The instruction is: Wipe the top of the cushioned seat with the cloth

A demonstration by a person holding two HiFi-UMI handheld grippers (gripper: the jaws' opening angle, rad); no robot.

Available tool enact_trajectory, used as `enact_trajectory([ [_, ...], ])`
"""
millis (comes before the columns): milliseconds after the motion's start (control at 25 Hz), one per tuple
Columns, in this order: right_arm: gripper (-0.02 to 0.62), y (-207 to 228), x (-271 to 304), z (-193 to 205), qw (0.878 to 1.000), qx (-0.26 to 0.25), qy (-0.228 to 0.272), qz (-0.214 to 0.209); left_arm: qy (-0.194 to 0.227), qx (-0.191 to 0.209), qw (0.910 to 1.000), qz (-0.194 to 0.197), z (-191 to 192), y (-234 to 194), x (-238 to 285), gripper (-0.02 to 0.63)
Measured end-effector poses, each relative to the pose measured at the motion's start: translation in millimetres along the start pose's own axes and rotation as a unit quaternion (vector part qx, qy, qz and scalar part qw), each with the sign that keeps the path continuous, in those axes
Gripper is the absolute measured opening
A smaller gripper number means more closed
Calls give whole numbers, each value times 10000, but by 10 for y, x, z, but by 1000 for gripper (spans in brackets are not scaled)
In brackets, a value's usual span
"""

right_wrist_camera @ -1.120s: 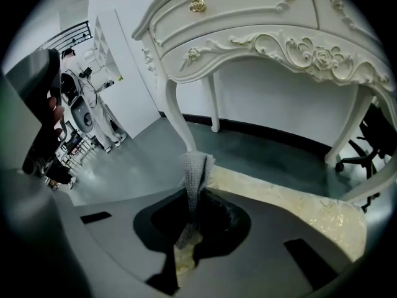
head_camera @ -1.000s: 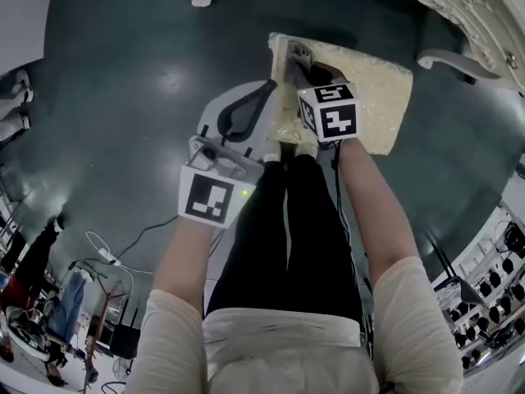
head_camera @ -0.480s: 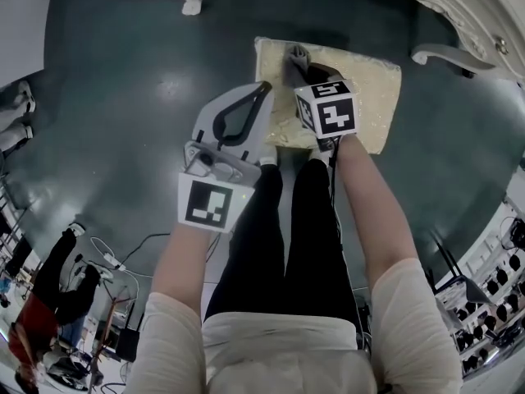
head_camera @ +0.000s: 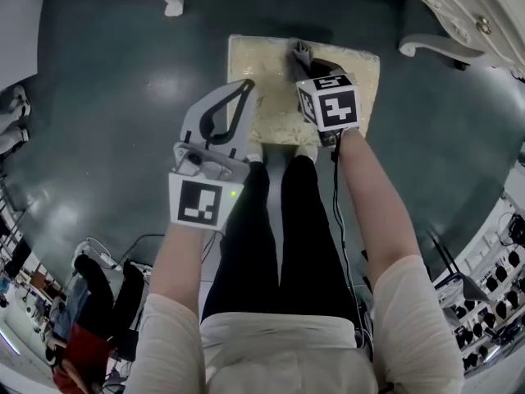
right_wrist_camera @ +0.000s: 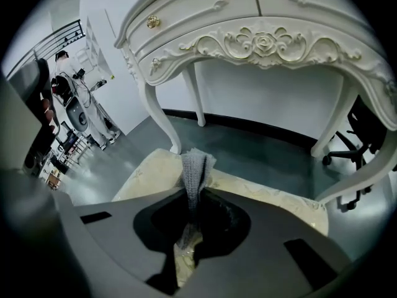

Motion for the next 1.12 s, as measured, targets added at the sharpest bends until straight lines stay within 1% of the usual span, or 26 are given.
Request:
enact_trajectory([
  [200, 31, 262, -61, 107, 10000, 29, -23, 81, -90, 93, 9999, 25, 24, 172, 156, 2],
  [440, 31, 608, -185, 254, 9993, 228, -99, 282, -212, 105, 9996, 119, -1, 402, 362, 2],
  [720, 31, 1012, -352, 455, 9982, 312, -117, 493, -152, 127, 9996, 192, -117, 638, 616, 2],
  [920, 31, 1257, -418, 592, 9966, 537, -162, 600, -177, 188, 9992, 304, -147, 781, 764, 2],
  [1120, 31, 1440, -451, 681, 9952, 492, -247, 809, -130, 172, 9992, 345, -152, 919, 884, 2],
])
Point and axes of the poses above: the fingertips, and each gripper's own axes: x forward along the fingers, y to its right, z out of its underside, the point moved 10 cm from there along -x, backward along the fingers, and after that the axes turned 11 degrees about z, right-handed, at the moved point
